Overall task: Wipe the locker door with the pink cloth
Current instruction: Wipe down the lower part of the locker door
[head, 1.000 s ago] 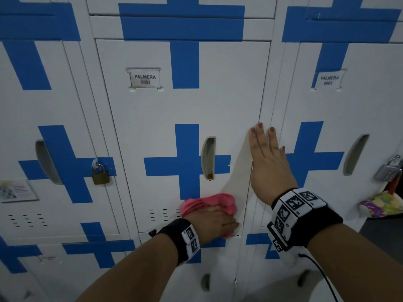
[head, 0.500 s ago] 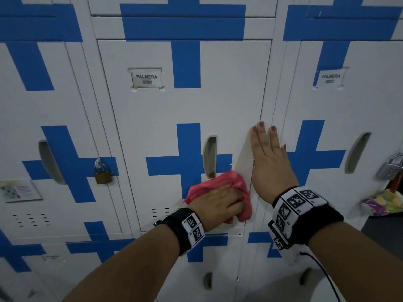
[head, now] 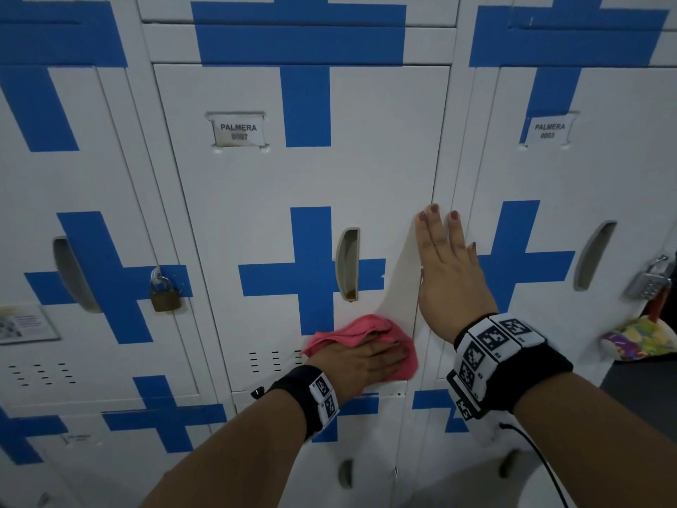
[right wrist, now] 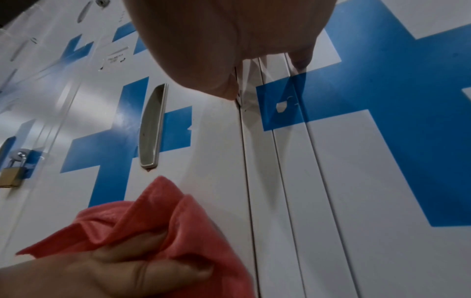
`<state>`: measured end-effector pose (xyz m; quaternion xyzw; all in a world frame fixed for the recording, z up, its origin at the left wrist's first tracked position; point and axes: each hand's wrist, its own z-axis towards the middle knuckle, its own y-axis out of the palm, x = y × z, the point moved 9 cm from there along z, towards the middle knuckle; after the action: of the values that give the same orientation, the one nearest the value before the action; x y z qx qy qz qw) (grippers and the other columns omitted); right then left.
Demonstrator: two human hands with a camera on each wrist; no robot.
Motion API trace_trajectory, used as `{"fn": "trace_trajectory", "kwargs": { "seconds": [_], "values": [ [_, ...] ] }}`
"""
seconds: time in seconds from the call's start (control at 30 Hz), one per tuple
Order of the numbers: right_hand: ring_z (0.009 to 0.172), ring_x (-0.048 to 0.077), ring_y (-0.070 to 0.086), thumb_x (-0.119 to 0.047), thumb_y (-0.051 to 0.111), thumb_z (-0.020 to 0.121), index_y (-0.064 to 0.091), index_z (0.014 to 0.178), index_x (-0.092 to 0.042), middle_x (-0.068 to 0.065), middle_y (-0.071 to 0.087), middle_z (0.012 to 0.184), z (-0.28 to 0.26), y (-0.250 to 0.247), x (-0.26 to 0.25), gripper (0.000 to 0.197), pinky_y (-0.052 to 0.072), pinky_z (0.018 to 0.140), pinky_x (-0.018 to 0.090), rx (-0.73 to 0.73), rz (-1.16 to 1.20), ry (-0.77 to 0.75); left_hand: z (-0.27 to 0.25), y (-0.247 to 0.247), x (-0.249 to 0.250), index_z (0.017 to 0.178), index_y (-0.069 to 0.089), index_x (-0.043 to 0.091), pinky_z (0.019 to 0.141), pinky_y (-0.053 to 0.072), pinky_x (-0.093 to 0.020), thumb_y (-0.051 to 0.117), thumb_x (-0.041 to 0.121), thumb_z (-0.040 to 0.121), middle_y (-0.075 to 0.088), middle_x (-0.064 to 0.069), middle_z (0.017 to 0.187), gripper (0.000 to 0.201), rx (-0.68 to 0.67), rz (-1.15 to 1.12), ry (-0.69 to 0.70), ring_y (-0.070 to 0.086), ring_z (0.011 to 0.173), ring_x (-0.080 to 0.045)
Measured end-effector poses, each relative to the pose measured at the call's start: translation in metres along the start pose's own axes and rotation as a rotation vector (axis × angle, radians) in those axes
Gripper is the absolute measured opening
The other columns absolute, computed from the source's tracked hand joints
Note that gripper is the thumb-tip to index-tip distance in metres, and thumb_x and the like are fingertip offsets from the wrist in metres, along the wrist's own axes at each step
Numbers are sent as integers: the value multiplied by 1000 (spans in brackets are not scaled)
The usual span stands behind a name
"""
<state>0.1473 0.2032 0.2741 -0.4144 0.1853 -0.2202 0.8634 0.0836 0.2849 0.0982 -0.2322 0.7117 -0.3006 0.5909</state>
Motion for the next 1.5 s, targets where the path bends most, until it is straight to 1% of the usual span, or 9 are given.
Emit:
{"fn": "trace_trajectory", "kwargs": {
  "seconds": [0.13, 0.3, 0.43, 0.6, 0.73, 1.03, 1.2, 1.37, 1.5],
  "values": [
    [137, 15, -27, 4, 39, 83, -28, 139, -28, -13, -34, 146, 0, 0, 1, 93, 6, 116, 48, -6, -4, -2, -6, 17, 9, 149, -2, 16, 108, -10, -41, 62, 18, 87, 3, -6, 158, 89, -96, 70, 27, 1, 144, -24],
    [136, 14, -29, 4, 38, 84, -27, 139, -28, -14, -35, 146, 0, 0, 1, 92, 5, 116, 47, -13, -5, -3, -12, 13, 12, 148, -6, 13, 103, -18, -41, 46, 16, 95, -2, -9, 157, 74, -125, 119, 1, -5, 144, -24],
    [137, 13, -28, 4, 38, 84, -27, 139, -29, -15, -35, 145, 0, -1, 1, 91, 3, 115, 45, -18, -2, -8, -29, 17, 6, 140, 39, 29, 102, -8, -42, 73, 45, 73, 43, 6, 144, 77, -260, 39, -84, 36, 134, -11],
    [136, 13, -29, 5, 38, 84, -30, 137, -31, -17, -37, 144, 0, -1, 2, 93, 3, 115, 45, -24, 0, -4, -31, 28, 13, 150, 10, 18, 101, -21, -38, 54, 11, 91, 3, -2, 158, 74, -220, 7, 37, -3, 145, -20],
    [136, 14, -29, 5, 38, 83, -32, 136, -31, -17, -38, 143, 0, -1, 1, 94, 3, 115, 46, -32, 4, -3, -45, 29, 9, 150, 9, 18, 103, -21, -37, 53, 3, 90, -2, -1, 158, 75, -175, -103, 22, -8, 144, -21],
    [135, 14, -31, 6, 38, 83, -30, 136, -29, -15, -37, 144, -1, -1, 0, 93, 2, 115, 47, -44, 5, 3, -92, 58, -7, 149, 2, 25, 94, -32, -36, 50, 7, 93, -12, 6, 156, 77, -227, -250, -108, -17, 142, -16],
    [136, 14, -29, 5, 38, 84, -28, 138, -28, -14, -34, 146, -1, -1, 0, 92, 4, 115, 48, -45, 13, 2, -107, 64, -16, 148, -6, 25, 93, -33, -36, 48, 6, 94, -25, 8, 143, 79, -245, -289, -178, -30, 126, -14],
    [136, 15, -28, 6, 38, 83, -27, 138, -28, -14, -35, 145, -1, -1, 0, 92, 3, 115, 48, -43, 10, -1, -127, 71, -26, 147, -8, 26, 95, -31, -37, 48, 7, 94, -25, 8, 146, 80, -244, -303, -239, -32, 125, -16],
    [137, 16, -27, 6, 39, 83, -27, 138, -28, -14, -34, 146, -1, -1, -1, 92, 4, 114, 48, -39, 5, -3, -145, 77, -33, 137, -25, 28, 99, -30, -41, 48, 9, 94, -19, 4, 154, 87, -200, -310, -304, -33, 129, -18]
  ]
}}
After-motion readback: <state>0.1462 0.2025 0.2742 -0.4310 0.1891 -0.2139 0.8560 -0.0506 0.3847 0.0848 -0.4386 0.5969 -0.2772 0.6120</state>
